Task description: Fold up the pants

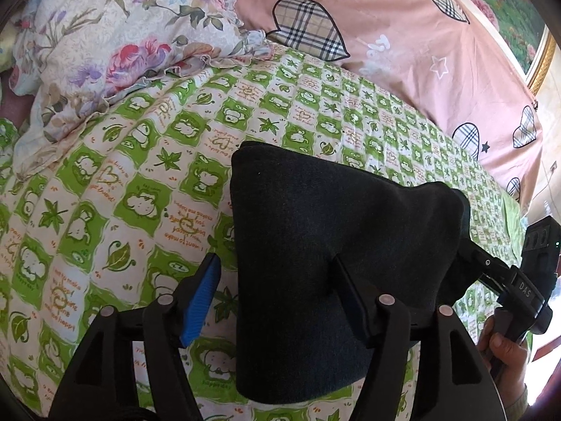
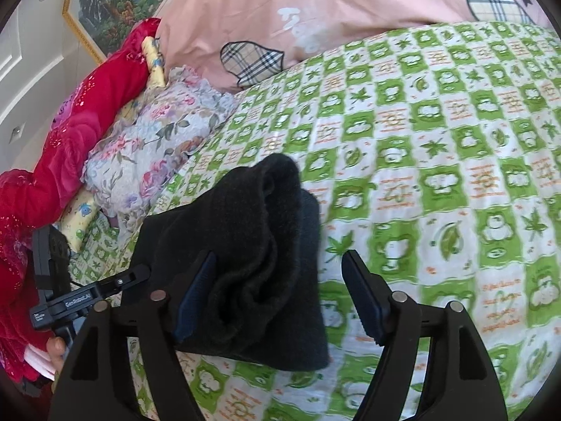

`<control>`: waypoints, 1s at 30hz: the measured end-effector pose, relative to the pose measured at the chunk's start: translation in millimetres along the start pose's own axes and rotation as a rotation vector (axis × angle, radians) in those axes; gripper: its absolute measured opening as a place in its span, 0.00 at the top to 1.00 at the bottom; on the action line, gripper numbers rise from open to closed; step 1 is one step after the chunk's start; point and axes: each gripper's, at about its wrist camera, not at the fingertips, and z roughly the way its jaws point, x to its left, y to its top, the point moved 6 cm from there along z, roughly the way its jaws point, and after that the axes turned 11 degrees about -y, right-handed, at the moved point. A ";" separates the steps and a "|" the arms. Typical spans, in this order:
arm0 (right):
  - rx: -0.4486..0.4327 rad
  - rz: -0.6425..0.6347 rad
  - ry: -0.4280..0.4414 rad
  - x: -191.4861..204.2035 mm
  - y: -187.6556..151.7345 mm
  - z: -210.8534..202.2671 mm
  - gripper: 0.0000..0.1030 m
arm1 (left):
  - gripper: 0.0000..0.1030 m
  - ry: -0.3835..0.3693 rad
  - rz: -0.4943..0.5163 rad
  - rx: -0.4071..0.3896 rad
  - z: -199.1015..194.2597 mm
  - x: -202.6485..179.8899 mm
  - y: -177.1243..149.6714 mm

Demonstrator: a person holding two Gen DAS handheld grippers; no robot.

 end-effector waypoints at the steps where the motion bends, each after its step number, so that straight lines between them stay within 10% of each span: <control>1: -0.001 0.004 -0.002 -2.2 0.0 -1.5 0.28 | 0.32 0.002 0.000 0.001 -1.2 -0.1 -1.1; 30: -0.103 -0.168 0.000 41.8 -44.5 -55.3 0.06 | 0.19 0.136 0.094 -0.005 -45.9 -26.8 -58.9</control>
